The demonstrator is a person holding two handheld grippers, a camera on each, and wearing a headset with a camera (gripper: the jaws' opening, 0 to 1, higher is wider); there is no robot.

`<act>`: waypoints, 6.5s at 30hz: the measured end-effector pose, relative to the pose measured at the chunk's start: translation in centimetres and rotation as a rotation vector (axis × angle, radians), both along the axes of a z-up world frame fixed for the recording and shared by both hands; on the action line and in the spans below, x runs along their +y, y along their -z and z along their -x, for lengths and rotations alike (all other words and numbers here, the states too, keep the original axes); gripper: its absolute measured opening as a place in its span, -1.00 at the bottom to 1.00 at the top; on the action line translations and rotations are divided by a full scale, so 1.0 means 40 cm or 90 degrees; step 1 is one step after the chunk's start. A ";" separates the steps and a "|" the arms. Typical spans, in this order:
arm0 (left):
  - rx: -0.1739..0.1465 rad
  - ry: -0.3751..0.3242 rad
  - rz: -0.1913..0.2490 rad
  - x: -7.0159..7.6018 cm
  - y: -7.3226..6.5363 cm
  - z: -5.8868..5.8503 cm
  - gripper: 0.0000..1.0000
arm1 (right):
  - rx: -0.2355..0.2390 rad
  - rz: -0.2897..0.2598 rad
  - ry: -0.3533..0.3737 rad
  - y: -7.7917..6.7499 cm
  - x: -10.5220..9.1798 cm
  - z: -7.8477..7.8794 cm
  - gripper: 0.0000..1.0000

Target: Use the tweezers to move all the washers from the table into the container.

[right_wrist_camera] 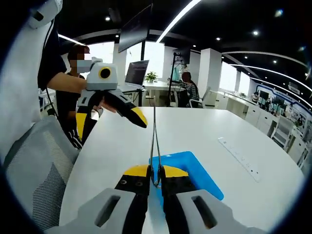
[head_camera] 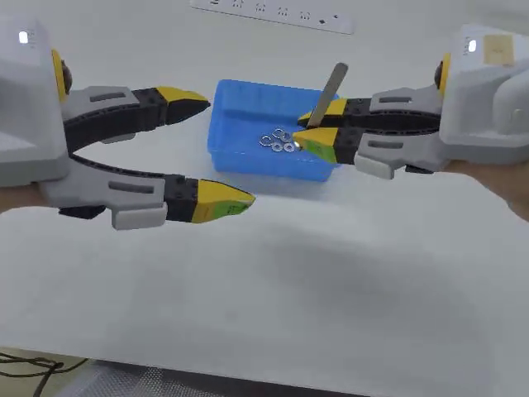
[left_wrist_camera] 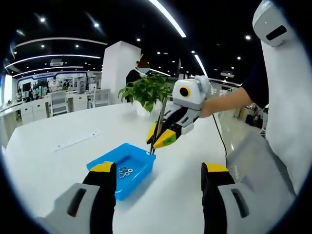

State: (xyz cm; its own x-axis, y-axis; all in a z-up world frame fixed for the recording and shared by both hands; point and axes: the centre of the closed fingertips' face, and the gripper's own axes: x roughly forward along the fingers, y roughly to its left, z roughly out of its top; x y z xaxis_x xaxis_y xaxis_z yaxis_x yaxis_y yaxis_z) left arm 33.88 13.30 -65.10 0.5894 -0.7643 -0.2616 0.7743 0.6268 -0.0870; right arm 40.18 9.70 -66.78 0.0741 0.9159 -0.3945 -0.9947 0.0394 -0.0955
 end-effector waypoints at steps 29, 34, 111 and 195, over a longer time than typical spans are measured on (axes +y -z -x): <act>0.040 -0.084 0.032 0.068 0.061 -0.044 0.99 | 0.055 0.037 0.029 0.220 0.089 -0.163 -0.81; 0.043 -0.090 0.033 0.076 0.066 -0.044 0.99 | 0.058 0.046 0.028 0.235 0.092 -0.165 -0.81; -0.064 0.152 -0.121 -0.086 0.028 -0.210 -0.72 | -0.026 0.093 -0.060 0.184 0.070 -0.068 -0.84; 0.125 0.239 -0.269 -0.045 0.369 -0.015 -0.89 | -0.025 0.309 -0.173 0.341 -0.035 0.126 -0.79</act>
